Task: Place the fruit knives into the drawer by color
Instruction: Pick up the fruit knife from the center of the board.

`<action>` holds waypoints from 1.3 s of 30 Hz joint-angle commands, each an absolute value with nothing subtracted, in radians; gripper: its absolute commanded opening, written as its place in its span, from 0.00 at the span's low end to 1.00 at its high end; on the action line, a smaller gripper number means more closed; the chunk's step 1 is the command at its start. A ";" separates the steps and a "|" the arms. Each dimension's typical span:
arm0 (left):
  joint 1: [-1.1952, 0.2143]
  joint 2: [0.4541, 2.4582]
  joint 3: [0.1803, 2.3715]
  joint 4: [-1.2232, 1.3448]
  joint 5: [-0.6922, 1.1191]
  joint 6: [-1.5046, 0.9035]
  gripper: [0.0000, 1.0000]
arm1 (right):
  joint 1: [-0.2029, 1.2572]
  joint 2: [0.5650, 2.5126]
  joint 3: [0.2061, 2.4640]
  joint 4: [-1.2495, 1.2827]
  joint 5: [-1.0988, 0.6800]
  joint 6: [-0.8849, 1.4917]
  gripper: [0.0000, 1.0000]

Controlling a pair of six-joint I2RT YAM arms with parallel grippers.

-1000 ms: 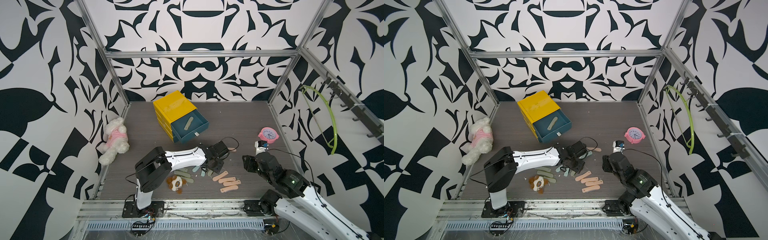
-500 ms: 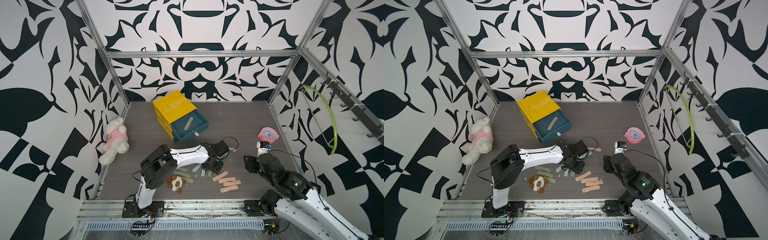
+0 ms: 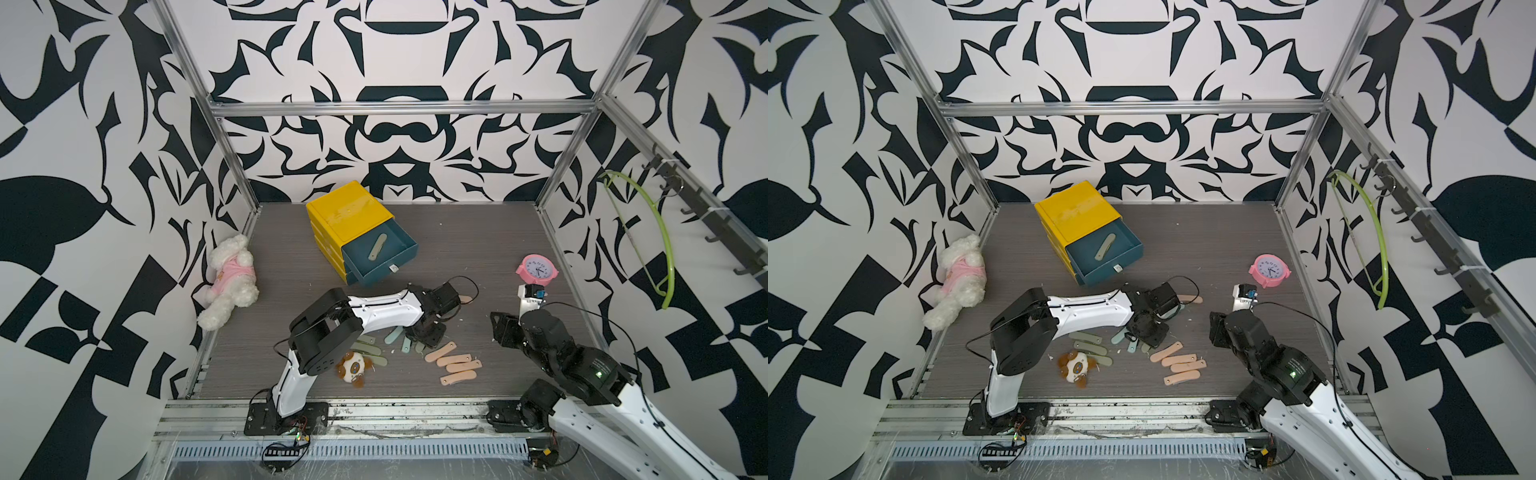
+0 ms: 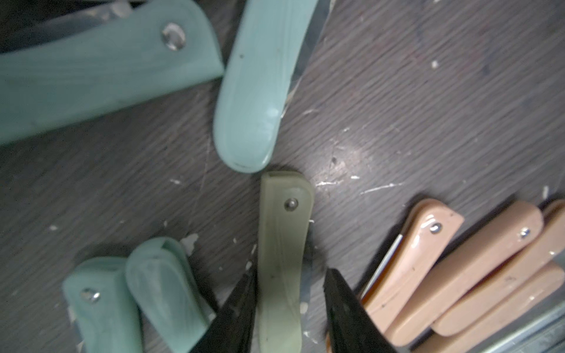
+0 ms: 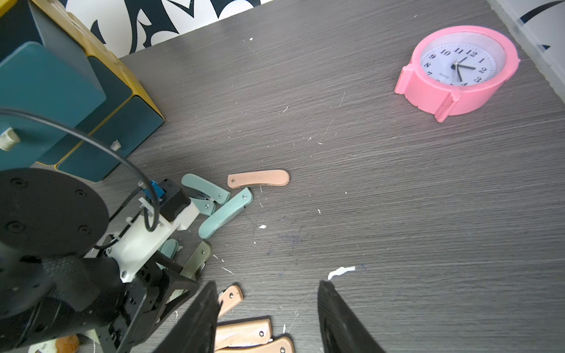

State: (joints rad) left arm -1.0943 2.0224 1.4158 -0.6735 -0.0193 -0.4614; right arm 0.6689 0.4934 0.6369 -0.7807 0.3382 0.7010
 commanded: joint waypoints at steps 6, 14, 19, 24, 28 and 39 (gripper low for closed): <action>-1.113 2.116 1.387 -0.745 -0.132 -0.442 0.32 | 0.665 0.470 0.659 -0.786 0.372 0.713 0.55; -1.117 2.141 1.374 -0.723 -0.106 -0.447 0.46 | 0.666 0.471 0.663 -0.788 0.376 0.709 0.55; -1.117 2.151 1.361 -0.714 -0.135 -0.443 0.38 | 0.666 0.473 0.663 -0.788 0.377 0.709 0.55; -1.118 2.142 1.341 -0.685 -0.155 -0.442 0.28 | 0.666 0.475 0.663 -0.788 0.382 0.709 0.55; -1.118 2.114 1.337 -0.669 -0.165 -0.443 0.26 | 0.666 0.478 0.667 -0.787 0.383 0.709 0.55; -1.117 1.922 1.386 -0.676 -0.190 -0.455 0.24 | 0.666 0.478 0.670 -0.787 0.380 0.715 0.55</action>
State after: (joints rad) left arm -1.1229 1.9896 1.3849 -0.6533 -0.1692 -0.4480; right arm 0.6689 0.4744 0.6369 -0.7898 0.3534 0.7044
